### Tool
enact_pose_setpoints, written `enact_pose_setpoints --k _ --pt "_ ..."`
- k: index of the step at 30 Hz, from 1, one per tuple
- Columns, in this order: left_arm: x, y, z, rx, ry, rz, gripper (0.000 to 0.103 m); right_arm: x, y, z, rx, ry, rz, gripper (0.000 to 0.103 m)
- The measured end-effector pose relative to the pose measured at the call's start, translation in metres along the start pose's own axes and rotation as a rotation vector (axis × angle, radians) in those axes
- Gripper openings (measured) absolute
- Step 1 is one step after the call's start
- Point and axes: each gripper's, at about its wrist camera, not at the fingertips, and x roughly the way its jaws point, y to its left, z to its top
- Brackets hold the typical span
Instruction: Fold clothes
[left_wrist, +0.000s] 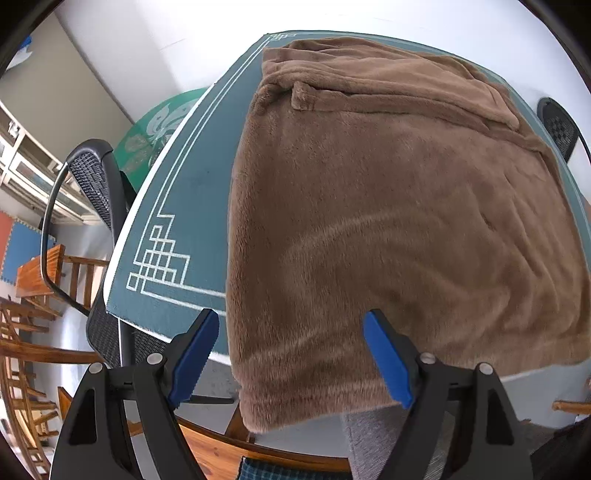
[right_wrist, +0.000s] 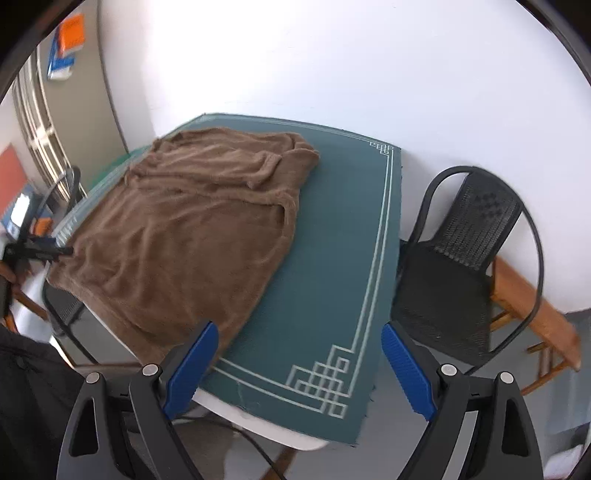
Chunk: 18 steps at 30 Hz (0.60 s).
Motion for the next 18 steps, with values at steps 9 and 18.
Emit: enact_pose_setpoints --k 9,18 --pt "-0.007 0.008 -0.010 -0.022 -0.018 0.012 0.084 0.081 0.088 -0.059 -0.114 0.183 0.239 0.091" --pt "-0.010 0.020 -0.018 -0.048 -0.014 0.027 0.084 0.110 0.105 -0.051 -0.187 0.203 0.181 0.025"
